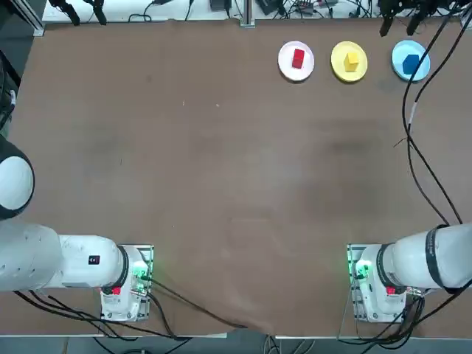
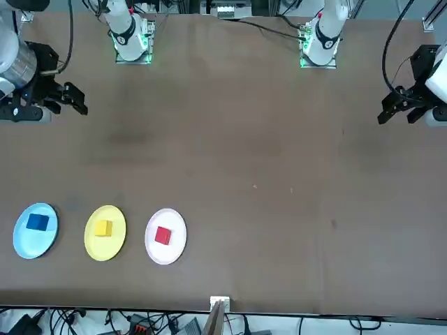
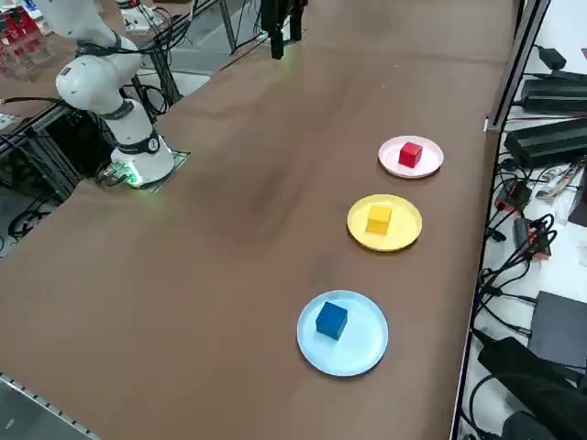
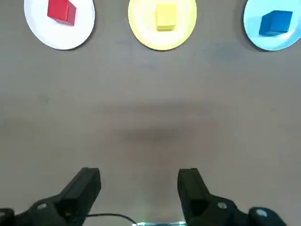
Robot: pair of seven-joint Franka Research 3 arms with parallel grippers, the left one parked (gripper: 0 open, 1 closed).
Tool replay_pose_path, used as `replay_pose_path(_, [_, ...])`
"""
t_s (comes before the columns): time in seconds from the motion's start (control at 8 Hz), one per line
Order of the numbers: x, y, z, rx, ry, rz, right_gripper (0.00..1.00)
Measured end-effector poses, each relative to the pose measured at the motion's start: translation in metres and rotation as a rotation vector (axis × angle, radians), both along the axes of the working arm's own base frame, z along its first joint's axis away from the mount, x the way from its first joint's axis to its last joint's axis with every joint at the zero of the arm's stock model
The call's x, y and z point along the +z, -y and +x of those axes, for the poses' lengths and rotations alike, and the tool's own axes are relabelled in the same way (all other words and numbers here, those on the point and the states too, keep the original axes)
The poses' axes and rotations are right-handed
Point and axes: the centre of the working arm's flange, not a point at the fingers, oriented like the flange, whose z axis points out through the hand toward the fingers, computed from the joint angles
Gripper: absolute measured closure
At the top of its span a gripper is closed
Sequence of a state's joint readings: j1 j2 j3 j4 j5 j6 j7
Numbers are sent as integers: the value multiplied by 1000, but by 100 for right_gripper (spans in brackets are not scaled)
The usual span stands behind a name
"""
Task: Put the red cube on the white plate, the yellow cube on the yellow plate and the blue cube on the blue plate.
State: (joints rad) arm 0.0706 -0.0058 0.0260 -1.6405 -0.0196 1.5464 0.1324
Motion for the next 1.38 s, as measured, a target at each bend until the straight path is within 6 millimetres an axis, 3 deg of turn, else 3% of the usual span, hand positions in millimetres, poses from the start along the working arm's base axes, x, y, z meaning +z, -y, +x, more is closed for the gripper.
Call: replay_pose_path(1.38, [3, 29, 2, -11, 6, 5, 0])
